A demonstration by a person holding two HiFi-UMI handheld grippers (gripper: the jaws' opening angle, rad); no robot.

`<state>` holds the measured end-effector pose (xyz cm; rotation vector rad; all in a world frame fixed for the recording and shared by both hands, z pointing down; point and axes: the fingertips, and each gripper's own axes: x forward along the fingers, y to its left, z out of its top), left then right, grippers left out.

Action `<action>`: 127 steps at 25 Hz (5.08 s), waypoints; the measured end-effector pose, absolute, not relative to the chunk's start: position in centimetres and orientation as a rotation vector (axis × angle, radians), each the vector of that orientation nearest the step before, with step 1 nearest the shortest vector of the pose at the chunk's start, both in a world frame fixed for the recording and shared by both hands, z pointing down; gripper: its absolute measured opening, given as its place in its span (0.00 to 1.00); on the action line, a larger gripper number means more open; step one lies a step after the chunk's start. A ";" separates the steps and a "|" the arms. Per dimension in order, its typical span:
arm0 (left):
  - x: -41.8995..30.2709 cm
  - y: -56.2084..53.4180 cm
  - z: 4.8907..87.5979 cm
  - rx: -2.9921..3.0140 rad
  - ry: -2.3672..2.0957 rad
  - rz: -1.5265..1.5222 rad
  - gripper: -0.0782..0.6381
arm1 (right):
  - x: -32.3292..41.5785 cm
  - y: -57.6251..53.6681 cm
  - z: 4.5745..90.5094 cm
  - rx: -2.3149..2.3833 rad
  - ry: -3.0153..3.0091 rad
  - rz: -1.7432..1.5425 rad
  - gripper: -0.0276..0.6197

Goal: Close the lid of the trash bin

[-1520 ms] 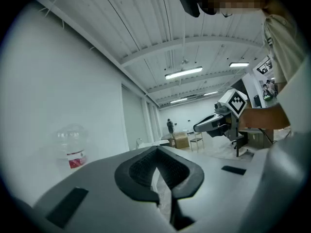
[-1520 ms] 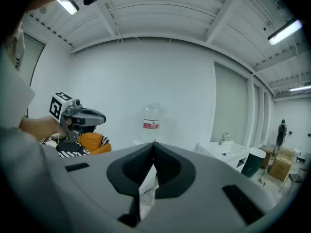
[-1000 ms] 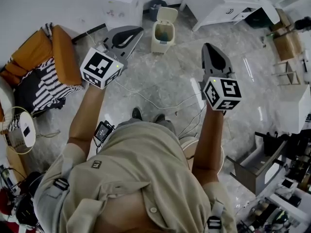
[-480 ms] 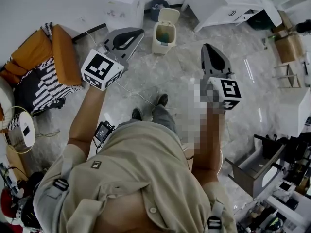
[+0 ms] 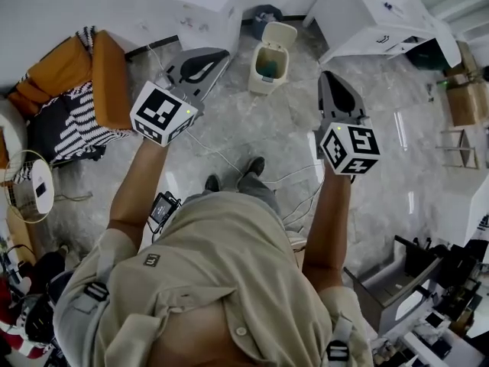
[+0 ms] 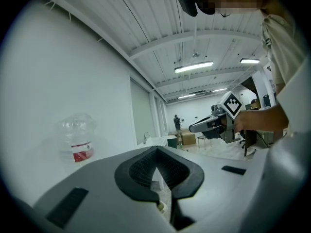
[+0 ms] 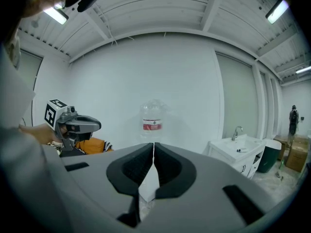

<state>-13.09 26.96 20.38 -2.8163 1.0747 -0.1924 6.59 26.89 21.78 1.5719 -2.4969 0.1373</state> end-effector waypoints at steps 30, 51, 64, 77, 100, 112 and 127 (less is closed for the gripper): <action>2.4 15.0 22.3 -2.762 1.194 -0.364 0.13 | 21.7 12.1 25.1 1.448 -2.623 0.253 0.08; 10.2 5.2 25.2 -2.934 0.837 -0.333 0.13 | 30.1 9.3 28.2 1.769 -2.367 0.358 0.08; 5.0 -4.0 25.4 -2.974 0.752 -0.267 0.13 | 23.9 1.7 27.8 1.803 -2.284 0.338 0.08; 0.1 -9.7 26.5 -3.016 0.731 -0.205 0.13 | 18.2 -4.1 27.8 1.726 -2.216 0.288 0.08; -7.1 -15.1 33.5 -3.028 1.175 -0.339 0.13 | 12.1 -19.3 41.7 1.203 -2.312 0.480 0.09; -5.7 -16.7 41.2 -3.096 1.340 -0.466 0.13 | 12.8 -25.6 56.6 0.984 -2.227 0.640 0.17; -4.6 -17.7 50.4 -3.182 1.437 -0.568 0.13 | 11.9 -28.1 73.4 0.731 -2.106 0.694 0.29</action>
